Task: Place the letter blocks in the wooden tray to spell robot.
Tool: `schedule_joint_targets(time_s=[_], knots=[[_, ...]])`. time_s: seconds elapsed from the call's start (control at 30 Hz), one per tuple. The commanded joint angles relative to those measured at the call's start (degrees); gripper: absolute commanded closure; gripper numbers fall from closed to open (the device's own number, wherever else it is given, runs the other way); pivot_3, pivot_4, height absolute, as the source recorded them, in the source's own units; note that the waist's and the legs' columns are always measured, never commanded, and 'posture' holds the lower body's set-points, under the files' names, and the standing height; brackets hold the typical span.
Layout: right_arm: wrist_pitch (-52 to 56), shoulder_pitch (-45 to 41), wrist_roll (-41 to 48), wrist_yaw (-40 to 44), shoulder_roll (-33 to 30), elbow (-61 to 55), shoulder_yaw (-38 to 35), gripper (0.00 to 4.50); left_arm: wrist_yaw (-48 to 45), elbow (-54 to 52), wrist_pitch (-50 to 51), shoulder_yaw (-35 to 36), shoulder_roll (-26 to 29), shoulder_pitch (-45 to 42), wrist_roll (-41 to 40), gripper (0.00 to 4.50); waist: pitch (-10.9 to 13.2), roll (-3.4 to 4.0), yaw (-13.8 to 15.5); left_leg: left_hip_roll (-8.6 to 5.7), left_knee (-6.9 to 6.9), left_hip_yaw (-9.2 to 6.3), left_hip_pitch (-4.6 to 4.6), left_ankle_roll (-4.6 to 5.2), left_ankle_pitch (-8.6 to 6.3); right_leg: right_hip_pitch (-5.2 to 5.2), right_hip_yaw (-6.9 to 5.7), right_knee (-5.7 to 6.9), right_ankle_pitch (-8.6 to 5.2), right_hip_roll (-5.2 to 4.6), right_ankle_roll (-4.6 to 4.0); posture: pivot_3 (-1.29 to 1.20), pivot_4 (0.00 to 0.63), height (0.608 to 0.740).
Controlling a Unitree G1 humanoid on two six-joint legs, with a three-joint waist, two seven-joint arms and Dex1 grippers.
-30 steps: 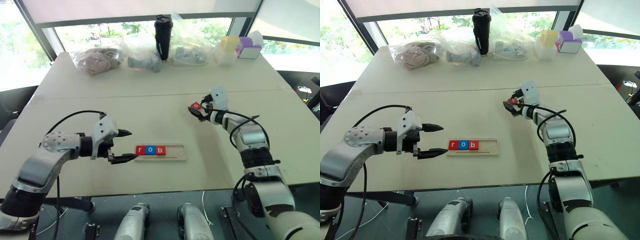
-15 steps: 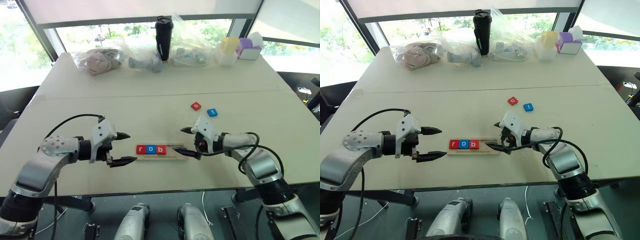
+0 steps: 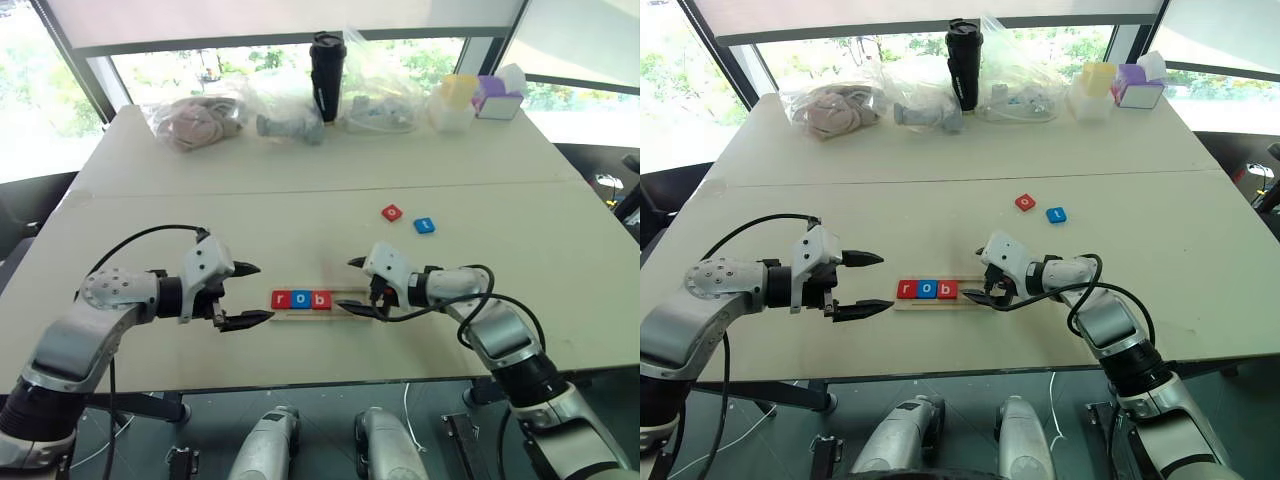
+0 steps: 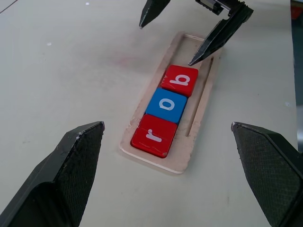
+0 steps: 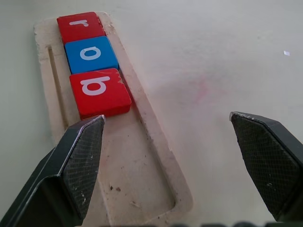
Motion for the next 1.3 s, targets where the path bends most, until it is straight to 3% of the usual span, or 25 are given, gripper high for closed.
schedule_joint_targets(time_s=[0.03, 0.53, 0.9, 1.07, 1.3], knots=[[-1.7, -0.8, -0.9, 0.2, 0.3, 0.0, 0.2, 0.13, 0.4, -1.6, -0.3, 1.1, 0.3, -0.4, -0.5, 0.00, 0.0, 0.00, 0.0, 0.00, 0.00, 0.00, 0.00, 0.00, 0.00, 0.01, 0.00, 0.00, 0.00, 0.00, 0.00, 0.00, 0.150, 0.740], [-2.1, -2.4, -1.6, -0.3, 2.5, 1.7, -0.2, 0.13, 1.0, -1.6, -0.2, 0.8, -0.1, -0.7, -0.5, 0.00, 0.0, 0.00, -0.1, 0.01, 0.00, 0.00, 0.00, 0.00, 0.00, -0.01, 0.00, 0.01, 0.00, 0.02, 0.00, 0.00, 0.150, 0.740], [-4.1, -4.6, -2.2, 5.7, -6.1, -1.3, -1.8, 0.13, 0.9, -1.1, -0.5, 0.6, -0.2, -1.1, -0.1, 0.00, 0.0, 0.00, -0.1, 0.02, 0.00, 0.01, 0.00, 0.00, 0.00, 0.01, 0.00, -0.01, 0.00, 0.01, 0.00, 0.00, 0.150, 0.740], [-4.1, -11.8, -1.4, -3.4, -1.7, 7.6, -9.2, 0.13, 0.6, -0.5, -0.8, 0.4, -0.4, -1.7, 0.0, 0.00, 0.0, 0.00, -0.2, 0.06, 0.00, 0.04, 0.00, 0.00, 0.00, -0.03, 0.01, 0.01, 0.01, 0.03, -0.01, 0.00, 0.150, 0.740], [-3.0, -24.8, -2.7, -19.1, 6.8, 34.2, -15.8, 0.13, -1.5, -1.3, -0.3, 0.3, 0.9, -2.5, -0.9, 0.00, 0.0, -0.02, -0.2, 0.03, -0.02, 0.06, 0.01, -0.05, 0.04, 0.01, 0.03, -0.01, 0.03, 0.06, -0.02, 0.00, 0.150, 0.740]])
